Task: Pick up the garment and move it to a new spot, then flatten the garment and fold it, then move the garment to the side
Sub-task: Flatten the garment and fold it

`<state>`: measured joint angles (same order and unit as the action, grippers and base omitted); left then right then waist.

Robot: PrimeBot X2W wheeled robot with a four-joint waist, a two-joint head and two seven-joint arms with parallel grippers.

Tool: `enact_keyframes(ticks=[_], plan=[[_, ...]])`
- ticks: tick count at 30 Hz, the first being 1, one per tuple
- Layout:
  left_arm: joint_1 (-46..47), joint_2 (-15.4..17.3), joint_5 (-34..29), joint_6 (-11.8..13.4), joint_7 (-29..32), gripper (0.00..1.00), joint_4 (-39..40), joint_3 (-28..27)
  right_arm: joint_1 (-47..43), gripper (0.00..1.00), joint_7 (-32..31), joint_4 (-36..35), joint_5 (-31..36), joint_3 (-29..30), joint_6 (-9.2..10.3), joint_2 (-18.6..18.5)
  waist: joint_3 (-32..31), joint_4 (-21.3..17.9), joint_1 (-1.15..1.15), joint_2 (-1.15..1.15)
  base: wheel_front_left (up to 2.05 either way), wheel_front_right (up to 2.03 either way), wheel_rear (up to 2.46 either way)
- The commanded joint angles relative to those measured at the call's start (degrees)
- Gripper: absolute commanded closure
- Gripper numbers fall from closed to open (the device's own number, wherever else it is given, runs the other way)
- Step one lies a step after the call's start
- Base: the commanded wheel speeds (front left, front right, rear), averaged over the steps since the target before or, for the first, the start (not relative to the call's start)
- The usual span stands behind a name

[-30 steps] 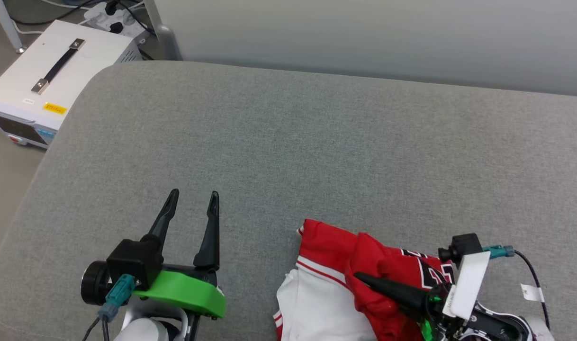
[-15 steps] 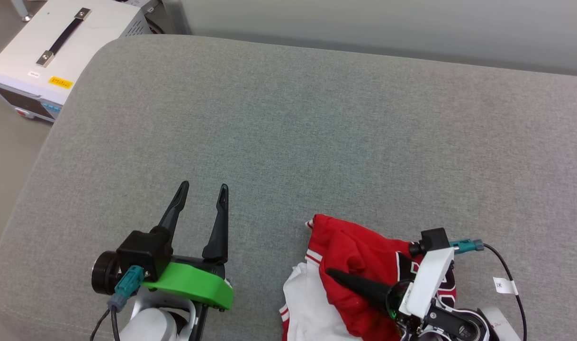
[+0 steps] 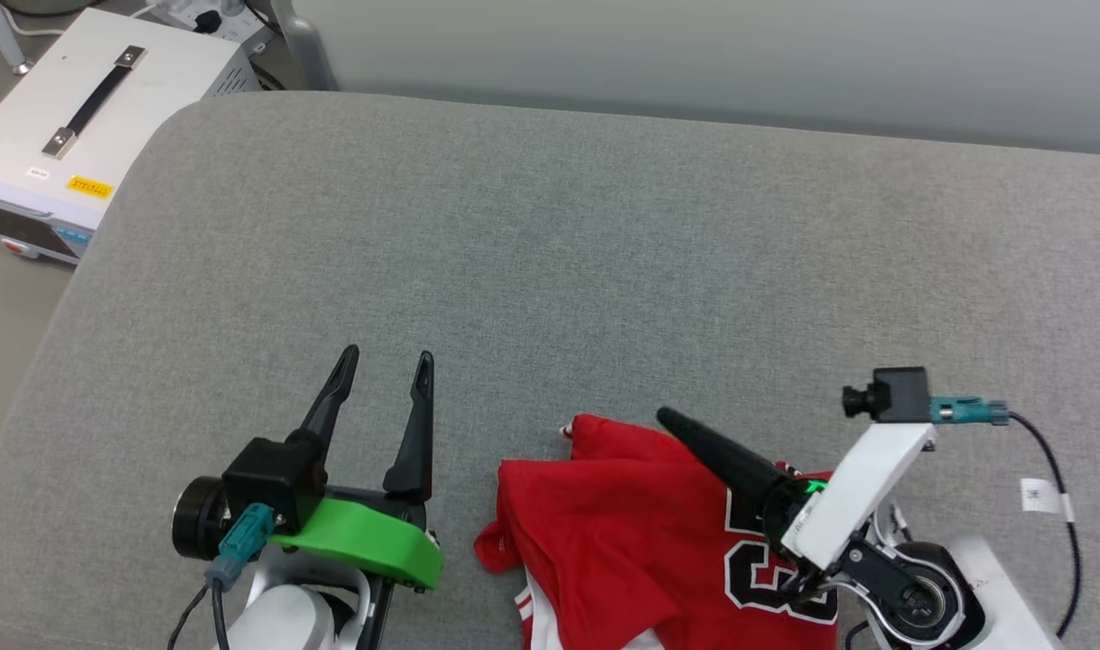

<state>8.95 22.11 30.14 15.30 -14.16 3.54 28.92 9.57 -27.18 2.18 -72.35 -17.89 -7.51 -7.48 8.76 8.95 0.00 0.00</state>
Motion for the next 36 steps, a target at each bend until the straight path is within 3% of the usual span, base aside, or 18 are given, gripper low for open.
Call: enact_keyframes(ticks=[1,11,16,21,27,36], plan=[[0.35,0.42,-0.49,-0.03,-0.36,0.00,-0.16,-0.24,0.84,0.00,2.99,-0.51,2.98,-0.09,0.02,-1.25,-0.58,-0.52,0.00,0.00,0.00,0.00,0.00],[-1.40,1.23,-0.14,1.19,-0.36,0.00,-0.79,-1.08,-1.09,0.00,22.39,3.69,27.35,4.16,0.02,-7.45,-3.14,-3.01,0.00,0.00,0.00,0.00,0.00],[-2.51,1.66,-0.03,2.04,-0.44,0.00,-0.76,-1.91,-2.98,0.00,28.62,5.75,38.34,10.85,0.02,-6.92,-4.00,-4.78,0.00,0.00,0.00,0.00,0.00],[-3.03,2.06,-0.21,2.44,-0.52,0.00,-1.02,-2.44,-4.77,0.00,33.62,2.99,47.47,15.77,0.02,-5.54,-4.76,-6.13,0.00,0.00,0.00,0.00,0.00],[-3.91,2.45,-0.92,2.85,-0.62,0.00,-1.31,-2.69,-8.58,0.00,36.06,-3.35,54.66,18.27,0.02,-3.31,-5.86,-7.20,0.00,0.00,0.00,0.00,0.00],[-5.71,2.60,-1.42,3.37,-0.72,0.00,-1.35,-2.95,-15.24,0.00,33.96,-10.48,58.66,20.04,0.02,-0.26,-6.91,-8.20,0.00,0.00,0.00,0.00,0.00]])
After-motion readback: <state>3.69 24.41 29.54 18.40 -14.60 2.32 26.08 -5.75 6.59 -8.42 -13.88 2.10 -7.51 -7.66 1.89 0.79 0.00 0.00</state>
